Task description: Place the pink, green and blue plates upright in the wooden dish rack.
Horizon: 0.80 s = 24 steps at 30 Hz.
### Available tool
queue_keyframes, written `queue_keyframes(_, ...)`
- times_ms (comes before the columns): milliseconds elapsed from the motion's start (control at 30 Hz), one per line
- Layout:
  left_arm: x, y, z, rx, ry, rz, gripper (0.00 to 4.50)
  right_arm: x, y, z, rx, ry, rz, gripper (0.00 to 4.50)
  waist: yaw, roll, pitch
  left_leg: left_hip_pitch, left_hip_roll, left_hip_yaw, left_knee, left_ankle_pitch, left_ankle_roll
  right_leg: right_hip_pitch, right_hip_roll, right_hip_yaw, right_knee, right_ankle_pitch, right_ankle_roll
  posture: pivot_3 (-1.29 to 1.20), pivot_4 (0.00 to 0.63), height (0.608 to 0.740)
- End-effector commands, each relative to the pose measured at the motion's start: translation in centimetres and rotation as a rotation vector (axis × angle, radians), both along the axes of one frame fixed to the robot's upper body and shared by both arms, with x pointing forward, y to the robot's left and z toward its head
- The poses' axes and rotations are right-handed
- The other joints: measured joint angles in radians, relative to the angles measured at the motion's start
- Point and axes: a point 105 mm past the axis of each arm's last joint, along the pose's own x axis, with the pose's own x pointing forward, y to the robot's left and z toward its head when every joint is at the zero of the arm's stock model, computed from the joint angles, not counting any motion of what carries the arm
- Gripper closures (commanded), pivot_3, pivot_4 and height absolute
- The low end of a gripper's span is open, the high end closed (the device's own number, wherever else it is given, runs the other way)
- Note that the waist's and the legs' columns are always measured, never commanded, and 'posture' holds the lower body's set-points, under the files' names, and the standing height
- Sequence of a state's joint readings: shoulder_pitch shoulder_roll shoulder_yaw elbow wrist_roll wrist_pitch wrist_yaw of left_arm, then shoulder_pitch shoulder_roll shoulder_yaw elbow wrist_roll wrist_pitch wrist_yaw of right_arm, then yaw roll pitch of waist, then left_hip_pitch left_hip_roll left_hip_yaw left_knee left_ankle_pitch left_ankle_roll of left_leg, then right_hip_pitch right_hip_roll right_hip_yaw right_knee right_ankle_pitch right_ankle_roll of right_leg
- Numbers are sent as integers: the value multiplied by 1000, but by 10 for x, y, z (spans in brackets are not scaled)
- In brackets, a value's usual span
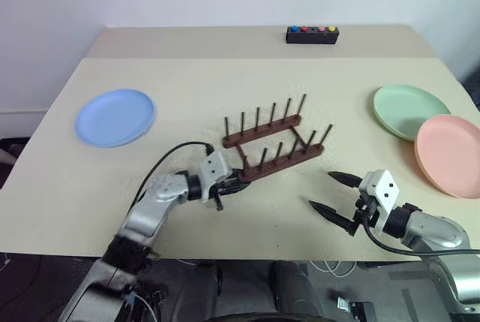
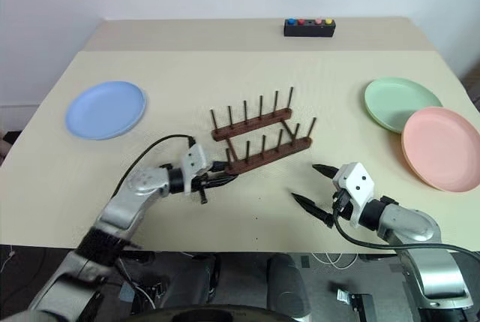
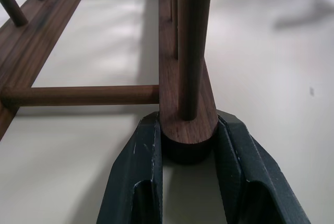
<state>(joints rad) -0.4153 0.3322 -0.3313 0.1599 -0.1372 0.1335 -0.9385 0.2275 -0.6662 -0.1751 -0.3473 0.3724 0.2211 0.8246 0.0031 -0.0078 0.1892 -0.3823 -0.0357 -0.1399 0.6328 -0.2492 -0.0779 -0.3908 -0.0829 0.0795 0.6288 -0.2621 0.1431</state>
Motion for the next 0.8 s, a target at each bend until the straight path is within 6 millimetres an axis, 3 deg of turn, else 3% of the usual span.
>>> queue_keyframes(33,1,-23,-1,4,-7,-114,3751,0,-7,9,-5,-56,-40,0,-1,0,0,0,0,0,0,0,0,0,0,0,0,1,2,0,150,740)
queue_keyframes(233,22,-51,8,12,-26,-221,3751,-13,-12,8,-1,-65,-102,0,4,-1,0,-3,0,0,0,0,0,-3,0,0,0,1,3,0,150,740)
queue_keyframes(467,33,-51,10,53,-36,-295,3751,-27,-20,8,-13,-70,-170,0,-4,-1,1,-5,0,0,0,0,0,-5,0,0,0,1,4,0,150,740)
queue_keyframes(800,40,-45,7,82,-62,-295,3751,-30,-21,9,-14,-80,-187,0,-15,-1,1,-5,0,-1,0,0,0,-4,0,0,0,1,4,0,150,740)
